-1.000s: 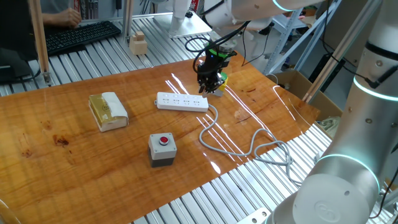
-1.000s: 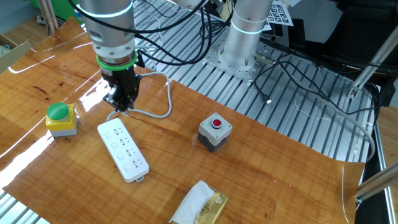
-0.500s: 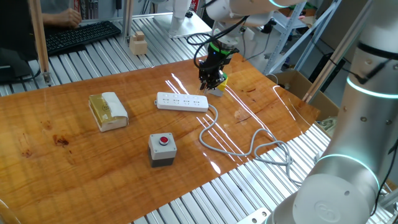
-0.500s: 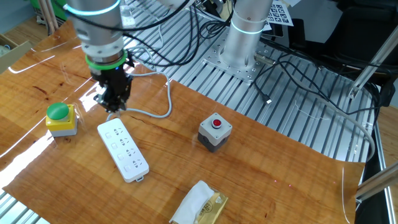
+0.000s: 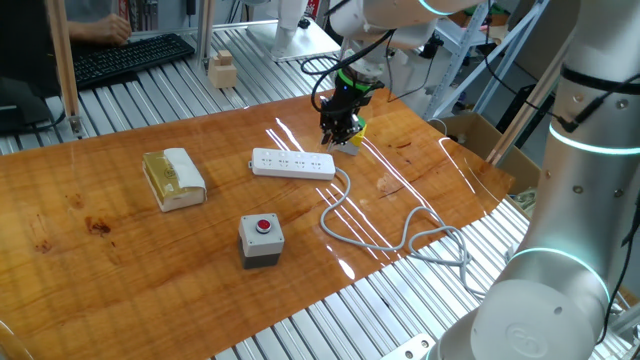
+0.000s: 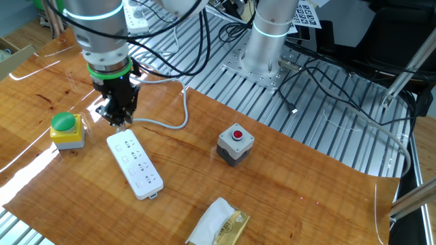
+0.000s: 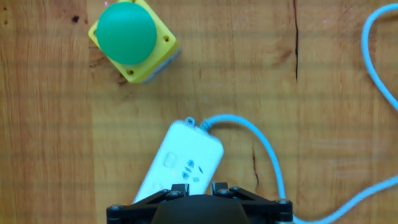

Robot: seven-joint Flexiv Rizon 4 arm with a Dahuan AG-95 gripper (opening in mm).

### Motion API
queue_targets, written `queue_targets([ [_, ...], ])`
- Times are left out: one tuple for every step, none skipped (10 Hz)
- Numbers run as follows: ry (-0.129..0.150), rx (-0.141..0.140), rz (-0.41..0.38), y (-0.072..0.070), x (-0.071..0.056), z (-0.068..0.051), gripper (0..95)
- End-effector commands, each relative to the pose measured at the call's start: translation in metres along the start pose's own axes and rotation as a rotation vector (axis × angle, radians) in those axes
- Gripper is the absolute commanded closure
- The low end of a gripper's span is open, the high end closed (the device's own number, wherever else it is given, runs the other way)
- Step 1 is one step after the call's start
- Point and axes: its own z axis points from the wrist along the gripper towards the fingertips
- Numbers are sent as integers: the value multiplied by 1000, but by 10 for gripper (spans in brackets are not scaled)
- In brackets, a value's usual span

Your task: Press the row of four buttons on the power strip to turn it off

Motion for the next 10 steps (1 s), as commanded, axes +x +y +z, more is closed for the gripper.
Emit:
queue_targets([
  [6,2,0,1,-1,0,760],
  [9,8,-1,1,-2,0,760],
  [12,14,-4,2,-3,-1,760],
  [14,27,-5,5,-6,-4,760],
  [17,30,0,6,-8,-6,760],
  [29,40,8,11,-14,-4,760],
  [27,40,2,13,-18,1,760],
  [15,34,-29,11,-21,15,760],
  [-11,33,-42,6,-19,25,760],
  [26,41,18,5,-18,25,760],
])
